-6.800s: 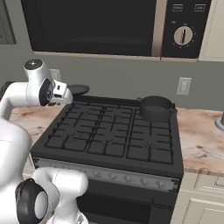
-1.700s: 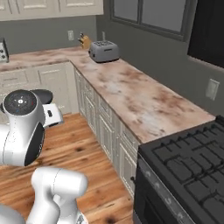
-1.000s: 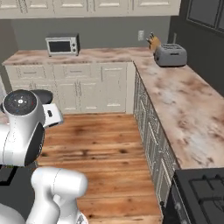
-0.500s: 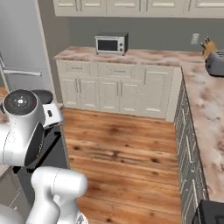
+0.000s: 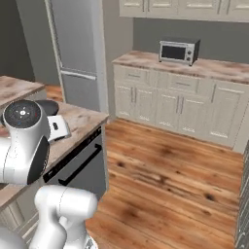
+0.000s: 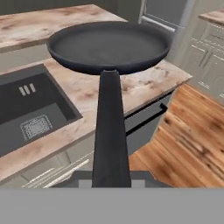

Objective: Move the pot and pan from the stove into the sink.

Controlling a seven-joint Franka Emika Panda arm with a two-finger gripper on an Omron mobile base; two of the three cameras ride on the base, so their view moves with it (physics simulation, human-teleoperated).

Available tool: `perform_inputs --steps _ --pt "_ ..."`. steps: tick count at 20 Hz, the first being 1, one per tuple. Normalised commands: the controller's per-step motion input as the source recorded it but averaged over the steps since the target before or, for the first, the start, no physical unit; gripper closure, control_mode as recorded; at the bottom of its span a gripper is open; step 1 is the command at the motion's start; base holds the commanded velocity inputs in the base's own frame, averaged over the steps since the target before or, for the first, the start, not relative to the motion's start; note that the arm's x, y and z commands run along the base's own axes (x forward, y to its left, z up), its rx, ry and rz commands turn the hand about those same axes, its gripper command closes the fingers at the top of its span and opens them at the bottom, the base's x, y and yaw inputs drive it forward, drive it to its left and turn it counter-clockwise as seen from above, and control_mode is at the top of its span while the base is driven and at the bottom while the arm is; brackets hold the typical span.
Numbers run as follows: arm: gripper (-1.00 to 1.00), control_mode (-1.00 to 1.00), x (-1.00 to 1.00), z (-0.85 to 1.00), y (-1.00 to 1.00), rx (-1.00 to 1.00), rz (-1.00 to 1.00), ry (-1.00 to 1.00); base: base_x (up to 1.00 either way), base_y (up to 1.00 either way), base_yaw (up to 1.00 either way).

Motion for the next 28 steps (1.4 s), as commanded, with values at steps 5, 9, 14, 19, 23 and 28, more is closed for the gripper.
perform_inputs --steps 5,9,14,19,23,28 --pt "1.00 1.00 0.00 0.00 0.00 0.00 0.00 0.00 -0.17 -0.10 0.47" --pt "1.00 1.00 0.00 0.00 0.00 0.00 0.00 0.00 -0.17 -0.10 0.47" --pt "1.00 1.00 0.00 0.00 0.00 0.00 0.00 0.00 -0.18 -0.09 0.47" --pt "1.00 1.00 0.00 0.00 0.00 0.00 0.00 0.00 -0.17 -0.10 0.47" --pt "1.00 1.00 0.00 0.00 0.00 0.00 0.00 0.00 -0.19 -0.10 0.47" --pt "1.00 1.00 0.00 0.00 0.00 0.00 0.00 0.00 -0.20 -0.10 0.47"
